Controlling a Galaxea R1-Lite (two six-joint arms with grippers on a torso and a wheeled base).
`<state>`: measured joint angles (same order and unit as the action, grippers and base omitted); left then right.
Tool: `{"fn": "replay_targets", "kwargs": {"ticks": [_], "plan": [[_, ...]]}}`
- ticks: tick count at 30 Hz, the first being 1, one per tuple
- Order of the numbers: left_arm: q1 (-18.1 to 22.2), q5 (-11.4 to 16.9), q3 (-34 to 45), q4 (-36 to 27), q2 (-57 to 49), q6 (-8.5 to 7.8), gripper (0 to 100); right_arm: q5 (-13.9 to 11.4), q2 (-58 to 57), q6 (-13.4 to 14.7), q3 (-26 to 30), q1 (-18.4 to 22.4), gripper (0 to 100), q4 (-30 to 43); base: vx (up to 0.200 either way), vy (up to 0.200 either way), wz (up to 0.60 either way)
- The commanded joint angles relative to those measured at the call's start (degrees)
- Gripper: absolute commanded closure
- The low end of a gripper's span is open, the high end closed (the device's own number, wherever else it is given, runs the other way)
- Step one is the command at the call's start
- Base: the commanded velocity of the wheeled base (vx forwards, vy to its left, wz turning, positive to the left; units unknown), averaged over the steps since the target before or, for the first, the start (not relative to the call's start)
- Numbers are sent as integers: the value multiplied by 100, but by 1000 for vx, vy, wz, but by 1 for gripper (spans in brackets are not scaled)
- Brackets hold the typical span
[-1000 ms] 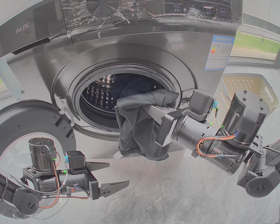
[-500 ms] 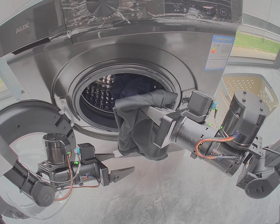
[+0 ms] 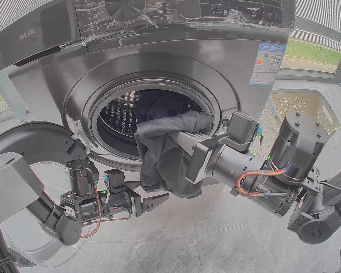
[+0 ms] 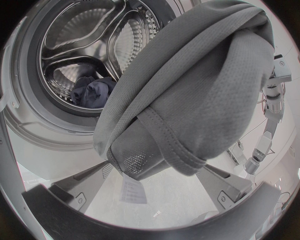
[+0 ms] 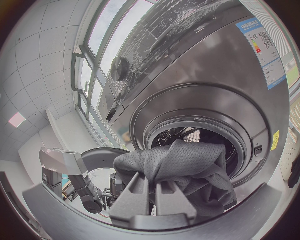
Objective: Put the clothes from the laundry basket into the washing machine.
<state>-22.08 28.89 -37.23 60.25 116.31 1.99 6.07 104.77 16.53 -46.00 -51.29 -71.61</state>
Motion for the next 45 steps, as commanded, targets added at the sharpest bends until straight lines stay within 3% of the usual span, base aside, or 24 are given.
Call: {"fn": "replay_targets", "kwargs": {"ticks": [1, 8, 16, 17, 27, 38, 45], "plan": [[-33, 2, -118, 13, 111, 39, 0, -1, -9, -1, 3, -4, 100, -11, 0, 0, 0], [-121, 2, -320, 84, 129, 232, 0, -1, -9, 8, 3, -39, 100, -11, 0, 0, 0], [-139, -165, -250, 347, 129, 250, 0, -1, 0, 8, 12, -39, 100, -11, 0, 0, 0], [-165, -165, -206, 444, 138, 258, 100, -1, 0, 8, 12, -39, 100, -11, 0, 0, 0], [-332, -209, 304, 1024, -12, 250, 100, 8, 70, -1, 12, 13, 100, -11, 0, 0, 0], [-693, -226, 2334, 2703, -1023, 276, 100, -1, 308, -27, 152, 189, 100, -11, 0, 0, 0], [-719, -209, 2308, 2852, -1321, 276, 100, -18, 501, -36, 346, 189, 100, -20, 0, 0, 0]]}}
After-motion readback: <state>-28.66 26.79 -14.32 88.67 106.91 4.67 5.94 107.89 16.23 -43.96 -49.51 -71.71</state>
